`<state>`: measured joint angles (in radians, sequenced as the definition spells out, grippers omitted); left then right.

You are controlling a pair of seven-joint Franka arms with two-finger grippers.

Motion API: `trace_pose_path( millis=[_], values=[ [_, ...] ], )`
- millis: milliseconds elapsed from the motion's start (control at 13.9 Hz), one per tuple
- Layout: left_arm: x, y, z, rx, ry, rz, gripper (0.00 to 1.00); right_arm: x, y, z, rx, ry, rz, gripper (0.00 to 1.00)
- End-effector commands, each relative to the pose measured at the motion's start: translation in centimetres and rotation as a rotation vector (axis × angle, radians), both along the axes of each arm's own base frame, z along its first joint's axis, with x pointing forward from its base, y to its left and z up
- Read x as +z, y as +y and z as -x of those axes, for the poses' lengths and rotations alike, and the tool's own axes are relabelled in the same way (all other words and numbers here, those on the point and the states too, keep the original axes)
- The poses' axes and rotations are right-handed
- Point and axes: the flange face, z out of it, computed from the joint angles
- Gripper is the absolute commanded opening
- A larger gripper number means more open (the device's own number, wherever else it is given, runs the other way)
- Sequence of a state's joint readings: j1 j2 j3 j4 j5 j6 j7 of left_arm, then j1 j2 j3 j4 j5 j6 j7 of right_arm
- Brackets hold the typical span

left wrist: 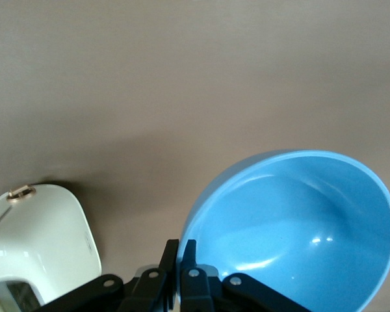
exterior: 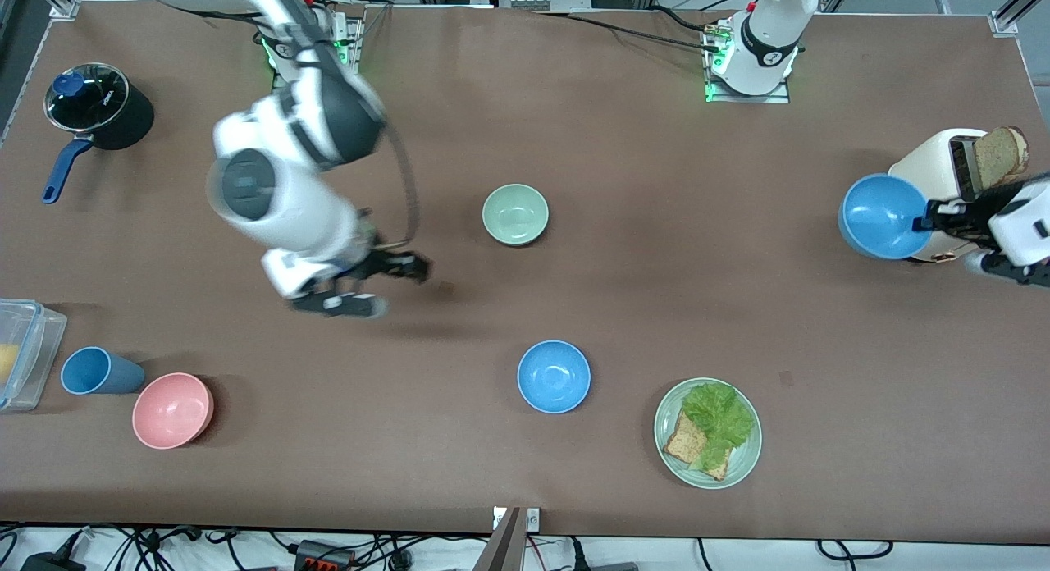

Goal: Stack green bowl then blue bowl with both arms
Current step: 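Withdraw the right gripper while the left gripper carries the blue bowl toward the green bowl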

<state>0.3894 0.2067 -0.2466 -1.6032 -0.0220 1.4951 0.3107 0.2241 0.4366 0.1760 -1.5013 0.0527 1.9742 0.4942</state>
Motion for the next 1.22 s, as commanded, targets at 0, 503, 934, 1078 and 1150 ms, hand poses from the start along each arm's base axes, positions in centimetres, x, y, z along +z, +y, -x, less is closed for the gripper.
trace_pose_path(
  millis=[0,503,934,1078,1150],
  values=[
    [2.8,-6.8,-0.8,0.063,0.029,-0.012,0.04,2.4,-4.9,-0.5,-0.023,-0.016,0.071,1.0],
    [4.5,-28.7,1.4,0.366,0.042,-0.068,0.04,3.8,-8.9,-0.8,-0.031,0.013,0.109,1.0],
    [2.2,-38.6,3.9,0.497,0.053,-0.105,0.04,8.6,-19.9,-3.2,0.165,-0.097,0.143,1.0],
    [1.4,-41.4,4.3,0.588,0.05,-0.103,0.04,10.3,-22.9,-2.7,0.133,-0.107,0.144,1.0],
    [0.8,-43.2,4.8,0.609,0.051,-0.106,0.04,11.3,-23.9,-2.2,0.129,-0.091,0.145,1.0]
  ],
)
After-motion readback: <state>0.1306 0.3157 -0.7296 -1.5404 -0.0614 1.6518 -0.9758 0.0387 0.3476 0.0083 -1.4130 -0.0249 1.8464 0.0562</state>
